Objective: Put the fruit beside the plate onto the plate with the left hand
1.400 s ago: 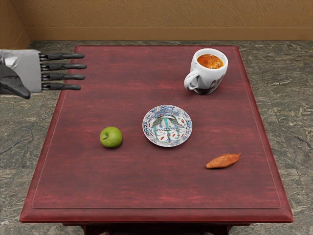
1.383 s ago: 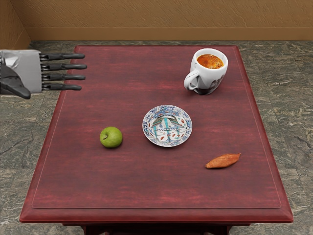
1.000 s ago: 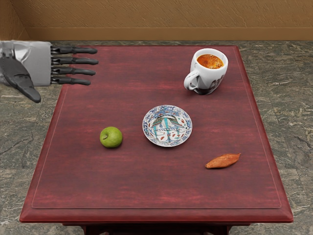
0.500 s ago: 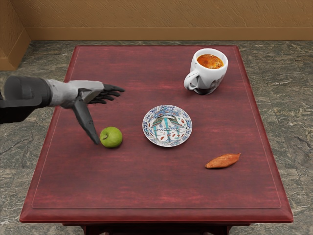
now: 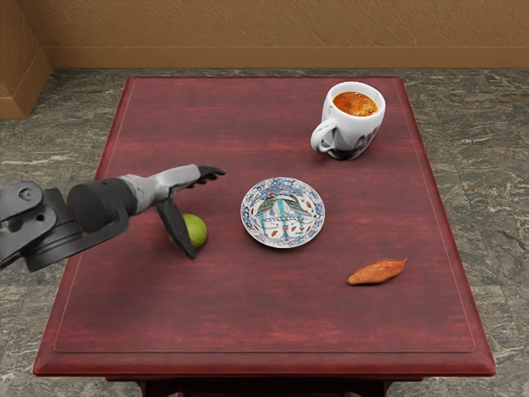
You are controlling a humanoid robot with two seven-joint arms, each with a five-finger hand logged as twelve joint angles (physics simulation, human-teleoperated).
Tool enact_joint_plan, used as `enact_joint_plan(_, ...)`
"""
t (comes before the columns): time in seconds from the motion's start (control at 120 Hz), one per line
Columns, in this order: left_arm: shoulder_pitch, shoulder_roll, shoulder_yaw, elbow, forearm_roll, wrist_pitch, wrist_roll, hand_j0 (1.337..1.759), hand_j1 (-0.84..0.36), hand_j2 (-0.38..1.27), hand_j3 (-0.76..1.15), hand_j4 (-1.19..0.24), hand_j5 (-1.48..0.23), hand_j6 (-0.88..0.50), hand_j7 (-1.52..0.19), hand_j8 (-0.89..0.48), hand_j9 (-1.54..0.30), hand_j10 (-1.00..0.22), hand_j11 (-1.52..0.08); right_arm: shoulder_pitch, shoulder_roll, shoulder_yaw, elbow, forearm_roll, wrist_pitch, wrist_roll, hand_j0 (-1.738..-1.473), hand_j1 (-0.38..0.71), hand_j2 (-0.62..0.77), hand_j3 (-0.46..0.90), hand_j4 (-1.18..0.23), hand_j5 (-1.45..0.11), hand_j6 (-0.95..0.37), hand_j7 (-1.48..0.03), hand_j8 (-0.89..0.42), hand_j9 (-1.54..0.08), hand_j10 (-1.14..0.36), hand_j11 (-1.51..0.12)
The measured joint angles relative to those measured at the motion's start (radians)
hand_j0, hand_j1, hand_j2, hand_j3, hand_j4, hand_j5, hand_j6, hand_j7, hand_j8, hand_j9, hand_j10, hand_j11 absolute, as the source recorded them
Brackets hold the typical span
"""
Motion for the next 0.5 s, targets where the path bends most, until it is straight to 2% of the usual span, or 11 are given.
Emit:
enact_joint_plan(0.292, 0.059, -0.008, 0.03, 0.019, 0.114, 0.063, 0.0, 1.658, 0.19, 0.03, 0.0, -0.14, -0.18, -0.14, -0.18, -0.14, -0.18, -0.14, -0.18, 0.0, 0.0, 0.0, 0.0, 0.0, 0.0, 0.0, -1.658, -0.35, 0.0, 0.0, 0.0, 0.0, 0.0, 0.0, 0.0, 0.0, 0.0, 0.0)
enact_joint_plan(0.5, 0.062, -0.014, 0.037, 0.031, 0.149, 0.092, 0.0, 1.658, 0.11, 0.04, 0.0, -0.2, -0.26, -0.2, -0.26, -0.2, -0.26, -0.2, -0.26, 0.003, 0.0, 0.0, -0.001, 0.0, 0.0, 0.0, -1.658, -0.35, 0.0, 0.0, 0.0, 0.0, 0.0, 0.0, 0.0, 0.0, 0.0, 0.0)
